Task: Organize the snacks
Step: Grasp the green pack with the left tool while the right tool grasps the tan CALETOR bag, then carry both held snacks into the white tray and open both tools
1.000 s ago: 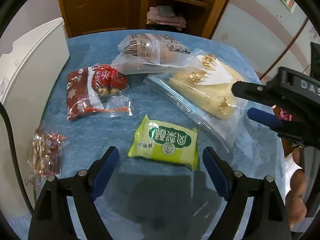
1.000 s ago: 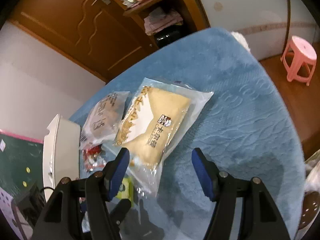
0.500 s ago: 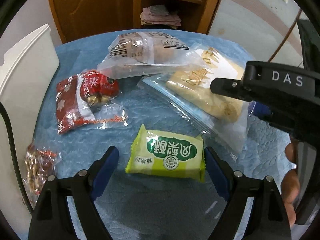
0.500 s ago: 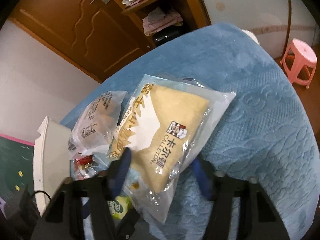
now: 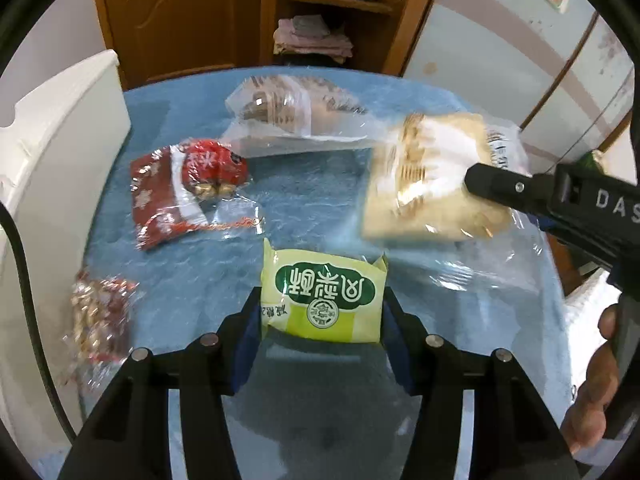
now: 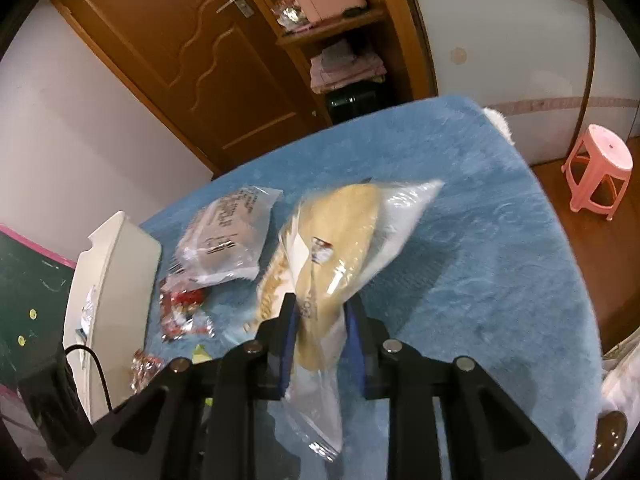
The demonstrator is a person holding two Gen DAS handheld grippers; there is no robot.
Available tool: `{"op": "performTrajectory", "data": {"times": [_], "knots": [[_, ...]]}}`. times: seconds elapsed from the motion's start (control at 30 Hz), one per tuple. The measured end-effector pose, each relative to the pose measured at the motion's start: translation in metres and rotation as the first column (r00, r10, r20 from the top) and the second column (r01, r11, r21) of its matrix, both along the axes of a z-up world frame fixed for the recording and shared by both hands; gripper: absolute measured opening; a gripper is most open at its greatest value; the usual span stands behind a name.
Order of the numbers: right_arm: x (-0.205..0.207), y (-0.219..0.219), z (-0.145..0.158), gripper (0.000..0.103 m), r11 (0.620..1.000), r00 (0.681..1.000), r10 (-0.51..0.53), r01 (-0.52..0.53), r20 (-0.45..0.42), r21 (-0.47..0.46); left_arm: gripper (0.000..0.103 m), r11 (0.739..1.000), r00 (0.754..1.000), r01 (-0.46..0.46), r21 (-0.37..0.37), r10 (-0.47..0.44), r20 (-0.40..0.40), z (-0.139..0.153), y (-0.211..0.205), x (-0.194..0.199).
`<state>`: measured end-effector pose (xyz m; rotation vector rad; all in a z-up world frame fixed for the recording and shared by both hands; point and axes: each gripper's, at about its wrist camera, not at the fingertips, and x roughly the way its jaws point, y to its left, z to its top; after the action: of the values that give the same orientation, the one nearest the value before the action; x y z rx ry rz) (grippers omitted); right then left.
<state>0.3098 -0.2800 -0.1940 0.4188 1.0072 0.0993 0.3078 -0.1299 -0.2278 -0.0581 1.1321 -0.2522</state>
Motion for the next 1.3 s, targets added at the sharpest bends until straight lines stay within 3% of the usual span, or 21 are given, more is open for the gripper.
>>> {"op": "performTrajectory", "data": {"times": [0.47, 0.73, 0.97, 1.13, 1.3], "knots": [[-0.095, 0.012, 0.096, 0.02, 0.998, 0.983, 0.054, -0.046, 0.177, -0.044, 0.054, 1.0, 0.991, 0.008, 0.015, -0.01, 0.132, 0.105, 0.047, -0.083], [-0.126, 0.074, 0.186, 0.02, 0.983, 0.925, 0.176, -0.15, 0.338, -0.104, 0.054, 0.991, 0.972, -0.05, 0.121, 0.021, 0.235, 0.192, 0.124, -0.101], [-0.12, 0.15, 0.249, 0.02, 0.956, 0.859, 0.287, -0.227, 0.424, -0.187, 0.054, 0.981, 0.953, -0.13, 0.143, 0.083, 0.292, 0.259, 0.223, -0.092], [-0.091, 0.211, 0.268, 0.02, 0.934, 0.841, 0.343, -0.261, 0.418, -0.243, 0.054, 0.979, 0.955, -0.165, 0.121, 0.127, 0.268, 0.263, 0.277, -0.074], [-0.049, 0.268, 0.253, 0.02, 0.912, 0.854, 0.384, -0.293, 0.351, -0.287, 0.054, 0.981, 0.964, -0.176, 0.077, 0.157, 0.214, 0.245, 0.312, -0.055]]}}
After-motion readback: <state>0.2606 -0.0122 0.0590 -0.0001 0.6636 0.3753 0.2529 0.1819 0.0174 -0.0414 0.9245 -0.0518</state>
